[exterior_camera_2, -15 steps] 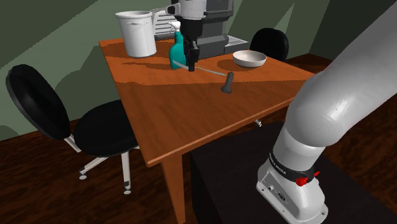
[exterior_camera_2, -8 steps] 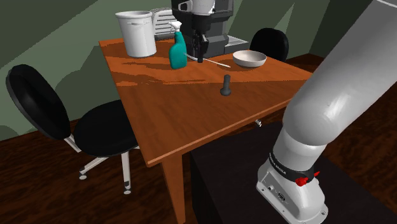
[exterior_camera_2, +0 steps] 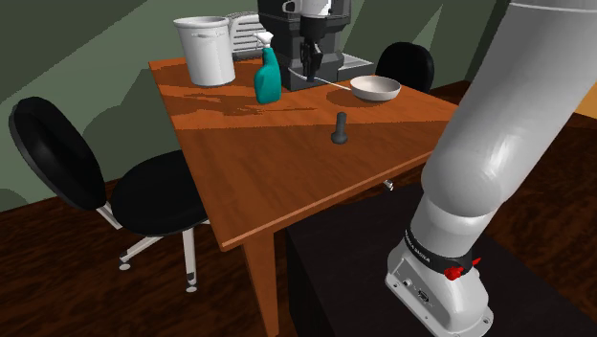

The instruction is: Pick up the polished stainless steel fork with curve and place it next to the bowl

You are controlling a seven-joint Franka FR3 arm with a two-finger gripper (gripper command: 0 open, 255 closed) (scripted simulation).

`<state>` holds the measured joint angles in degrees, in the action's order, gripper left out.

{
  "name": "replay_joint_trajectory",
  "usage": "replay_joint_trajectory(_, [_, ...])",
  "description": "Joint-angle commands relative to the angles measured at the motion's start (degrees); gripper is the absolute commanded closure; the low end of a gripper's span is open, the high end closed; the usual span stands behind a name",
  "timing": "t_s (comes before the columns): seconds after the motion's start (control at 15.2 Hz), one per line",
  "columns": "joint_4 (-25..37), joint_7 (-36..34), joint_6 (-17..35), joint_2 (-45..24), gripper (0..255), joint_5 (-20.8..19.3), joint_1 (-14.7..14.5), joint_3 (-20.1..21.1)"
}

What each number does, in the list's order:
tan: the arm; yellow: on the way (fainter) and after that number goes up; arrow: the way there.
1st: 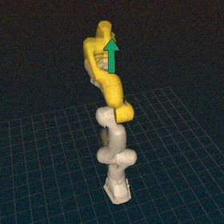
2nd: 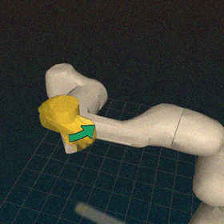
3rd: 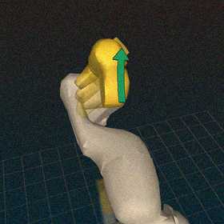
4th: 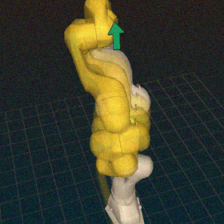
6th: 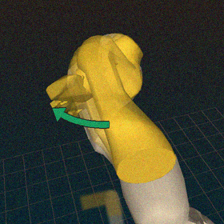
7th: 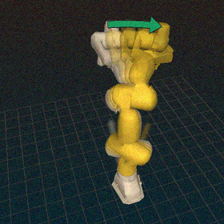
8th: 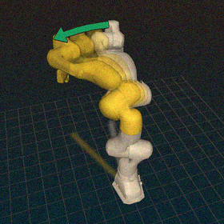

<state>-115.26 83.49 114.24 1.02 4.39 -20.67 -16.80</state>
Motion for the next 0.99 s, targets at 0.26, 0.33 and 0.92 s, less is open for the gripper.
replay_joint_trajectory(0.26, [12.97, 7.97, -3.57, -10.62, 255, 3.62, 3.98, -3.07])
replay_joint_trajectory(0.33, [15.5, 9.14, -4.37, -12.58, 255, 4.34, 4.79, -3.41])
replay_joint_trajectory(0.92, [28.48, 14.58, -7.41, -23.73, 255, 8.27, 9.78, -4.14])
